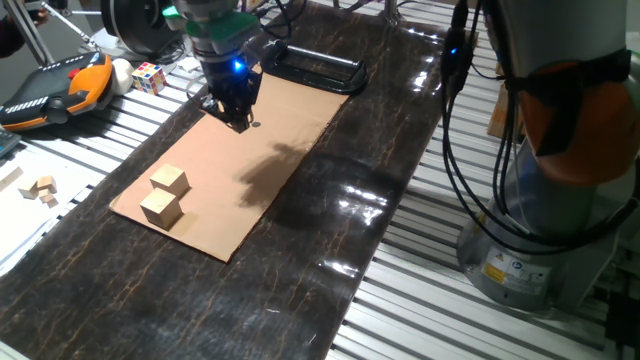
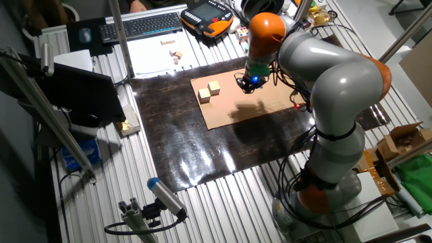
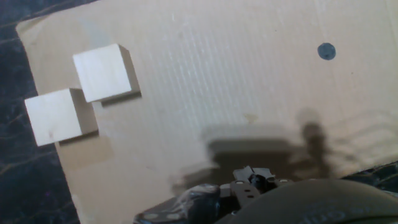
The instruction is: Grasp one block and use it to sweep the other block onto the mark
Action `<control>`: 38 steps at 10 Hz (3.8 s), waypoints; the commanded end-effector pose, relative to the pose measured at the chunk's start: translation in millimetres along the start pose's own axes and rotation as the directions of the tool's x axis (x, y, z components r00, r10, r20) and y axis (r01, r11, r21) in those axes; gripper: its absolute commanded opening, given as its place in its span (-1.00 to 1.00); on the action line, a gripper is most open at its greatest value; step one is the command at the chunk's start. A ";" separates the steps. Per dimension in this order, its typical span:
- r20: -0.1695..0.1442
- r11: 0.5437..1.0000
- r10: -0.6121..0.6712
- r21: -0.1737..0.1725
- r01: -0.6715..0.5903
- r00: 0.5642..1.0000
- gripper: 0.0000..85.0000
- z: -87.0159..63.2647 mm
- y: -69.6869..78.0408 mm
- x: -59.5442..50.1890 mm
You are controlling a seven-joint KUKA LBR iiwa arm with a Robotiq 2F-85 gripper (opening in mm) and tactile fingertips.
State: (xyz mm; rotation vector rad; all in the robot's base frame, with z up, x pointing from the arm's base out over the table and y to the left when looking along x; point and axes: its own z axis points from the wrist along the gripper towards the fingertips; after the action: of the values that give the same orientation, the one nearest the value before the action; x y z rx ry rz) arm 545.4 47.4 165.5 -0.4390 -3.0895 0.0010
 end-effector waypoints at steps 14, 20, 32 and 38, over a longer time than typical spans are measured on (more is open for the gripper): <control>-0.025 0.994 -0.106 0.018 0.106 0.994 -0.98 3.5 9.6 5.8; -0.013 0.999 -0.031 0.012 0.031 0.999 -0.98 3.5 9.6 5.8; 0.008 0.936 0.352 0.003 -0.352 0.936 -0.98 3.2 106.7 4.8; -0.005 0.906 0.424 -0.013 -0.424 0.906 -0.98 13.8 130.6 5.8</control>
State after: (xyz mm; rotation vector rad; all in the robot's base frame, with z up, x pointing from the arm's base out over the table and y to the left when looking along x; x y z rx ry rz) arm 576.1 175.0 151.3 -1.0970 -2.9220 -0.0107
